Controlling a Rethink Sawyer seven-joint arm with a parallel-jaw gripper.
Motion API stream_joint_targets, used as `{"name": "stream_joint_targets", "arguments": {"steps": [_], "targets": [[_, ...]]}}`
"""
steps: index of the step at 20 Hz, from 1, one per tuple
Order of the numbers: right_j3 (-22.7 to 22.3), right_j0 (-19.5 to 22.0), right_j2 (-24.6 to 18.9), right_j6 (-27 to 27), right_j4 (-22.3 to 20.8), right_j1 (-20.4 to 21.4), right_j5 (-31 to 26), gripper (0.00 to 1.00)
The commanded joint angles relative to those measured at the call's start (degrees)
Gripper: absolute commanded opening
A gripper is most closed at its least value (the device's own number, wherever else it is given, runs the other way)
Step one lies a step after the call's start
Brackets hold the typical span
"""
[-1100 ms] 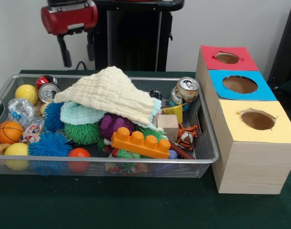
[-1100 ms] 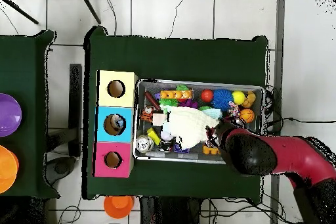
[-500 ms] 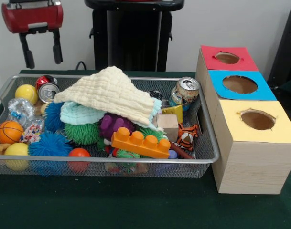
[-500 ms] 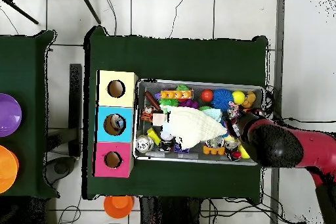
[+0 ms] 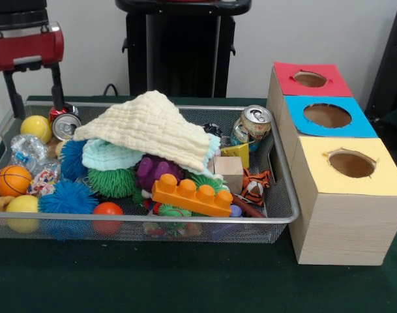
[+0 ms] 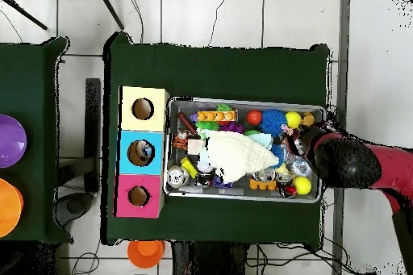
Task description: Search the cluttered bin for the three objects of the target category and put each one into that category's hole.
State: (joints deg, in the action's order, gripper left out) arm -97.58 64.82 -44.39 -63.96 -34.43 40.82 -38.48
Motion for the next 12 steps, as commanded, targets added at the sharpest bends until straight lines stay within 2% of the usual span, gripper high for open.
{"name": "stream_joint_targets", "arguments": {"steps": [1, 12], "targets": [[6.41, -0.63, -1.02, 15.74, -4.25, -5.44, -6.19, 1.0], [10.06, -1.83, 1.16, 16.25, -10.57, -7.31, -6.5, 1.0]]}}
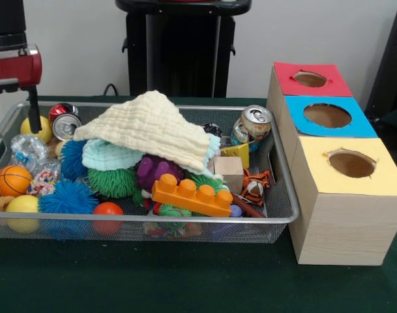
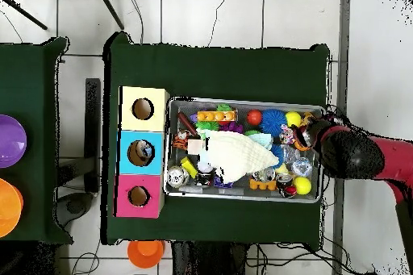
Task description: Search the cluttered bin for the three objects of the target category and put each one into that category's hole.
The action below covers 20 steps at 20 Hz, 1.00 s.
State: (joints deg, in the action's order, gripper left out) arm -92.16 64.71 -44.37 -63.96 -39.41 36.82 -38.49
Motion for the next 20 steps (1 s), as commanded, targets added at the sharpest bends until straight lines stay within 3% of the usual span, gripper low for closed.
{"name": "stream_joint_targets", "arguments": {"steps": [1, 20], "targets": [[5.12, -2.05, 1.5, 16.3, -5.99, -3.48, -7.27, 1.0], [4.88, -1.75, 2.99, 16.17, -7.54, -7.36, -11.28, 1.0]]}}
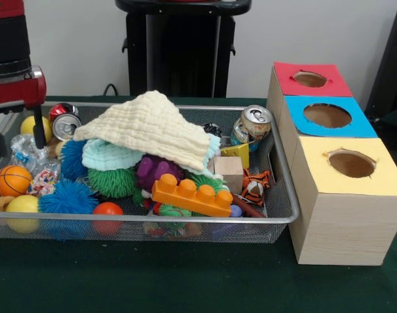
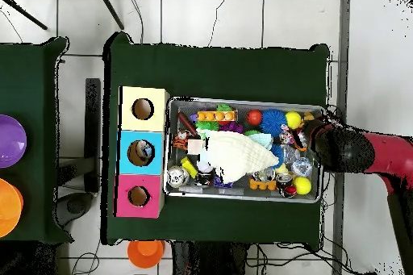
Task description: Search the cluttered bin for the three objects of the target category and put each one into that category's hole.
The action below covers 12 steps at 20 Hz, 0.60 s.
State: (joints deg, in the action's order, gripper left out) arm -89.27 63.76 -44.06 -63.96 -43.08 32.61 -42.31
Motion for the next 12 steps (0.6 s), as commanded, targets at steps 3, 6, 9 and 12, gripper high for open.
{"name": "stream_joint_targets", "arguments": {"steps": [3, 6, 9, 12], "targets": [[2.12, -1.13, 3.49, 15.76, -4.64, -2.96, -8.2, 1.0], [3.41, -1.78, 4.92, 16.31, -6.36, -3.2, -9.4, 1.0], [4.66, -3.01, 6.21, 16.09, -7.82, -3.51, -11.02, 1.0], [5.23, -3.37, 6.62, 15.92, -8.51, -3.72, -11.63, 1.0]]}}
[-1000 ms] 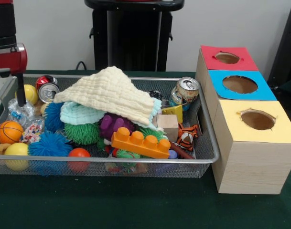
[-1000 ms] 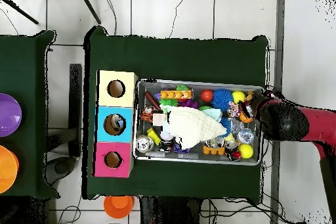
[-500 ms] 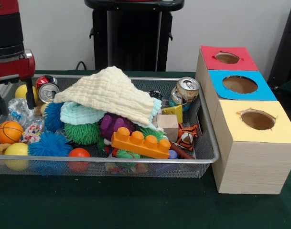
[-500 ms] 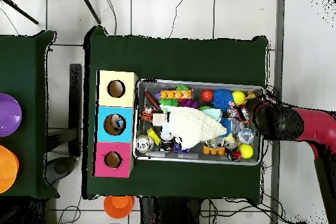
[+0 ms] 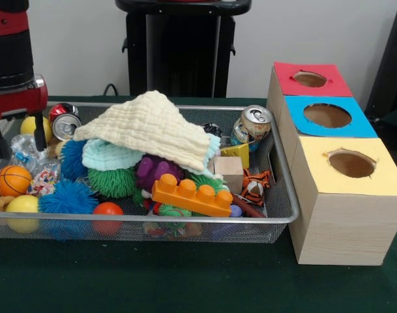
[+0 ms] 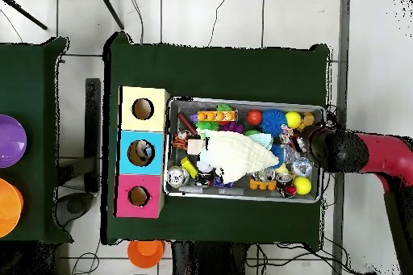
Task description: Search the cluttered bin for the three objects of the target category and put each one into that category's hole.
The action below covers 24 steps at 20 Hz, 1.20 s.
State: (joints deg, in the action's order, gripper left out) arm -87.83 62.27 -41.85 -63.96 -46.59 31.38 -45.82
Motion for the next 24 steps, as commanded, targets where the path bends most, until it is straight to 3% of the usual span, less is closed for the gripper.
{"name": "stream_joint_targets", "arguments": {"steps": [1, 24], "targets": [[3.7, -1.98, 4.66, 15.68, -5.32, -2.37, -8.19, 1.0], [3.35, -3.15, 7.18, 14.36, -5.95, -3.36, -11.99, 1.0]]}}
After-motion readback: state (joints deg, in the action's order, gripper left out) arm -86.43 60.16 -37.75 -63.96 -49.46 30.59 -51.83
